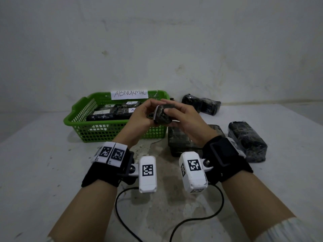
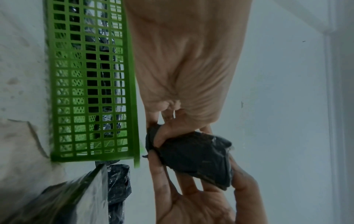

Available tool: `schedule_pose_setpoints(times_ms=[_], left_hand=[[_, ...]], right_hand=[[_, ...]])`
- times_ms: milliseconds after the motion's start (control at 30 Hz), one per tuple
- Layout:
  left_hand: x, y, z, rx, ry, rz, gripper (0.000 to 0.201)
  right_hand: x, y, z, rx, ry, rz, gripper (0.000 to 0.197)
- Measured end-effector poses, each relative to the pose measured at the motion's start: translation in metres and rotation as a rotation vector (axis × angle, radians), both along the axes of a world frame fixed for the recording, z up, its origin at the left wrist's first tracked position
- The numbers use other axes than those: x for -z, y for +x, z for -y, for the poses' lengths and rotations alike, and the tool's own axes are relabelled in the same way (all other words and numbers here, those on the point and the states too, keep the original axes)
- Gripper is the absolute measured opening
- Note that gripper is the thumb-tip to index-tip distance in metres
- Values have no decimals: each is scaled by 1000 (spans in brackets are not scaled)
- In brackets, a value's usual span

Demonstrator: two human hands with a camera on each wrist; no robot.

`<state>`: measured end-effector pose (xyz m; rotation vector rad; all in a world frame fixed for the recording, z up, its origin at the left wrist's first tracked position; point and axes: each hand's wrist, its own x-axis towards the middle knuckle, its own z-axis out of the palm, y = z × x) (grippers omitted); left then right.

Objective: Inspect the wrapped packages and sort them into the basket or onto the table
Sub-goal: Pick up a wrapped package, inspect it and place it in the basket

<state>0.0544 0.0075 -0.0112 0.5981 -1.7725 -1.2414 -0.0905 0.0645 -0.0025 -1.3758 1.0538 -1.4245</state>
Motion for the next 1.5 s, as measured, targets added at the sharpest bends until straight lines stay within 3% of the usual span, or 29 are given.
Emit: schedule_pose_setpoints(times_ms=[167,367,533,667,833,900,1033,1100,1233,1400,1500], left_hand=[[1,-1,1,-23,-9,8,41],[-2,-1,-2,16,-44,84,50],[-2,-1,0,-24,-32,97,47],[0,-1,4,-73,53,88,56],[-3,0,3,-91,161,-7,76],[-3,1,2,-66,179,-11,71],[-5,-2,3,-107,291,-27,42],[-4,-1,4,-99,338,45,45],[-4,-1,1,-66,364,155,75],[-5,-5,-2,-34,364,98,59],[-6,-5,-5,-45,339,67,65]], right_hand=[[2,0,2,-8,8,-3,42],[6,5,6,168,-29,-37,31],[2,-1,5,42,65,35,42],[0,-3,2,-39,84,75,36],[3,-2,3,59,85,-165,46],[4,-2,3,72,81,-214,48],[5,-6,1,39,53,-254,55],[6,-7,3,66,39,-262,50],[6,-7,6,167,29,-201,33],[4,-8,9,135,36,-156,27],[4,-5,7,68,49,-141,32]])
